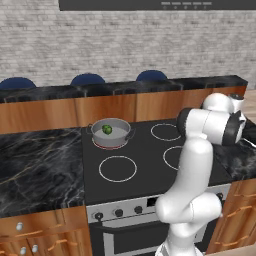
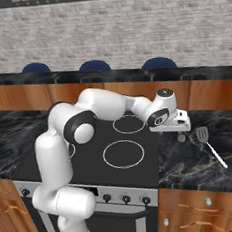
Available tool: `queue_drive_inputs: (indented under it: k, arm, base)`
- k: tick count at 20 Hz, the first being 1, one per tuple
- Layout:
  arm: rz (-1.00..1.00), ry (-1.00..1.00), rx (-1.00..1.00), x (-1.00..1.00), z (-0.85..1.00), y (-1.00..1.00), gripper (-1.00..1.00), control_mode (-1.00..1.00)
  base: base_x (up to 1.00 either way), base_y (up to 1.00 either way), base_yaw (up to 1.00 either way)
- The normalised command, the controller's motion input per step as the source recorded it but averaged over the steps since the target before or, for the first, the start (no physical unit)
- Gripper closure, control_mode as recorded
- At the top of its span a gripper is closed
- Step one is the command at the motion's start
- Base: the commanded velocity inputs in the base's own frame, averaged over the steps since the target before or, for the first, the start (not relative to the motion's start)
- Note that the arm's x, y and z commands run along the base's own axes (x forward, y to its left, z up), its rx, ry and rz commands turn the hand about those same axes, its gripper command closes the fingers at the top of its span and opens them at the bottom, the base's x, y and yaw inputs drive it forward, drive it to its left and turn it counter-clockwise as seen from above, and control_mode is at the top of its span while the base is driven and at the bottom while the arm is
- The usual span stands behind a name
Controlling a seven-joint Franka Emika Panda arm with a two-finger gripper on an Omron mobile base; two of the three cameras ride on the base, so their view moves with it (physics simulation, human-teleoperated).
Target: Put the avocado and garlic in the pot. Retrieve the spatula and lightly stir the vegetables in the pot.
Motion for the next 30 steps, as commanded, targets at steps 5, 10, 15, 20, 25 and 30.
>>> queue_drive_inputs:
  k: [5, 10, 15, 20, 25, 30]
  arm:
    - [0.05, -0.01, 0.0, 0.06, -0.03, -0.01, -1.0, -1.0]
    - [0.07, -0.01, 0.0, 0.34, -0.15, -0.1, -1.0, -1.0]
    - [0.08, 0.0, 0.0, 0.31, -0.06, -0.11, -1.0, -1.0]
    - [0.0, 0.0, 0.04, 0.0, 0.0, -0.28, -1.0, -1.0]
    - [0.0, 0.0, 0.04, 0.0, -0.06, -0.08, -1.0, -1.0]
    - [0.0, 0.0, 0.01, 0.06, -0.27, 0.0, -1.0, -1.0]
  base:
    - [0.0, 0.0, 0.0]
    - [0.0, 0.0, 0.0]
    - [0.0, 0.0, 0.0]
    - [0.0, 0.0, 0.0]
    - [0.0, 0.0, 0.0]
    - [0.0, 0.0, 0.0]
